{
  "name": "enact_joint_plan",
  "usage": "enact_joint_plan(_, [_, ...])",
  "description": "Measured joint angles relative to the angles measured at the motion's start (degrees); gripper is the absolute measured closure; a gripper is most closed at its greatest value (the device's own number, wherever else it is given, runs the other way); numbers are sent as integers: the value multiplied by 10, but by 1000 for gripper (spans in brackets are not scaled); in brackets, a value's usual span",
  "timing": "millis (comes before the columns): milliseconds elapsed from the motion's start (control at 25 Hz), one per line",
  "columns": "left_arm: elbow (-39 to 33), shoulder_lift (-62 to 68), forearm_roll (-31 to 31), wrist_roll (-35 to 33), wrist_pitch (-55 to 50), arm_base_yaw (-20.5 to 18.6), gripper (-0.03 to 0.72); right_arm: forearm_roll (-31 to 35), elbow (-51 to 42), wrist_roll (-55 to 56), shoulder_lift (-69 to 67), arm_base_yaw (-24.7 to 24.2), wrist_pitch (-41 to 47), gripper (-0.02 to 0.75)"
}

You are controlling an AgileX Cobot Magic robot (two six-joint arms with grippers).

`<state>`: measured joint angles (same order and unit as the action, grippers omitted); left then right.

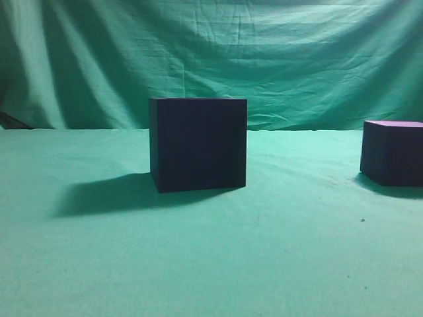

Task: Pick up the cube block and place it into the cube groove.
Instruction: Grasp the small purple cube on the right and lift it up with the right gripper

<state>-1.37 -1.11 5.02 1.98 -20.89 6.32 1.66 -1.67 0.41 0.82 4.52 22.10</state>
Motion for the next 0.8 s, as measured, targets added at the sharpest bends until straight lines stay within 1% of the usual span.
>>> enact_joint_plan(800, [0,0,0,0,0,0,688,0,0,0,0,0,0,738])
